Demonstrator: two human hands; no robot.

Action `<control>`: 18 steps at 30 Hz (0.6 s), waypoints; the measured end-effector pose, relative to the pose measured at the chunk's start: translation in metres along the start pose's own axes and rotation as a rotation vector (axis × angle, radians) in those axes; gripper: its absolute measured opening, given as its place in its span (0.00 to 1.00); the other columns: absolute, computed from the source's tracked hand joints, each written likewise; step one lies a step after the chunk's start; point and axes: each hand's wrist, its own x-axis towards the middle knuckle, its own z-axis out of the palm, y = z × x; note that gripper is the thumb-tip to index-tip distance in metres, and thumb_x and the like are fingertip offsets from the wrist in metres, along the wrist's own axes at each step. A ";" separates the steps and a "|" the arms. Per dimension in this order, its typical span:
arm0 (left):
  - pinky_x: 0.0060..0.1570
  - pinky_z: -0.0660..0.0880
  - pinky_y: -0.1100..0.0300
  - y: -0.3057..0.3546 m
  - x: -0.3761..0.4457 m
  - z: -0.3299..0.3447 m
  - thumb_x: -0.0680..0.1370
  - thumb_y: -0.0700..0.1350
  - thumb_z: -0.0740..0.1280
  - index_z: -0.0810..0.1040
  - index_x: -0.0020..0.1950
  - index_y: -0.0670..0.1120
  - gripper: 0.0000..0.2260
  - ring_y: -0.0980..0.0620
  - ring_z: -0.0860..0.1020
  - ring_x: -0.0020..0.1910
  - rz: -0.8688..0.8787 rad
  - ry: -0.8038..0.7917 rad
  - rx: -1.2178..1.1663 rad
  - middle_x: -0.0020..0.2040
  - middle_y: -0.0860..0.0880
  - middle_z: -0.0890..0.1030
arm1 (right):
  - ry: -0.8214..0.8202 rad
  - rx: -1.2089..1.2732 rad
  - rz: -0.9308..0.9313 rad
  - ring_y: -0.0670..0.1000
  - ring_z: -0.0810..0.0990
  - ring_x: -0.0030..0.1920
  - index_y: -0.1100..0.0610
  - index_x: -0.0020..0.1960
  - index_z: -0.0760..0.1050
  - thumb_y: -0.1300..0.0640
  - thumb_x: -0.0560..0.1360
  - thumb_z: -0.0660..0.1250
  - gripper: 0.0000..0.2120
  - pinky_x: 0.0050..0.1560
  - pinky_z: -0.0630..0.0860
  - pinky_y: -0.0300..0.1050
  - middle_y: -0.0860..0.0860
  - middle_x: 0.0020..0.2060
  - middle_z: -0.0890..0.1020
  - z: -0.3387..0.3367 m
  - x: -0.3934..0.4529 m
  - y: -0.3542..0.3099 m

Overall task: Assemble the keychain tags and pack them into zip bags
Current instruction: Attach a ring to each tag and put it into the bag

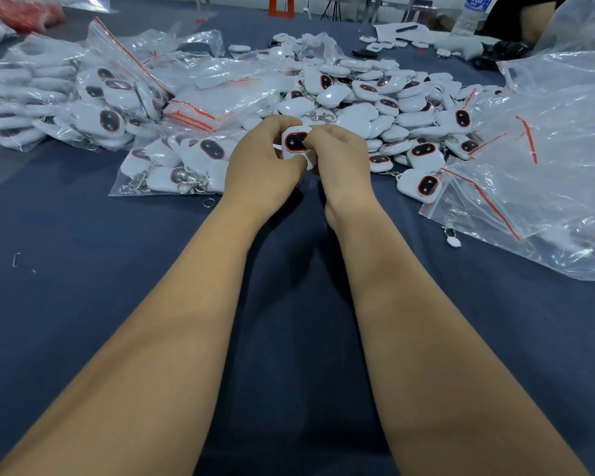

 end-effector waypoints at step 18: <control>0.55 0.78 0.46 0.001 0.001 0.002 0.75 0.40 0.61 0.80 0.56 0.48 0.13 0.47 0.81 0.50 -0.072 0.030 -0.022 0.49 0.51 0.83 | -0.049 -0.126 -0.020 0.48 0.78 0.33 0.58 0.42 0.81 0.66 0.73 0.65 0.07 0.37 0.74 0.42 0.51 0.32 0.82 -0.001 0.001 0.003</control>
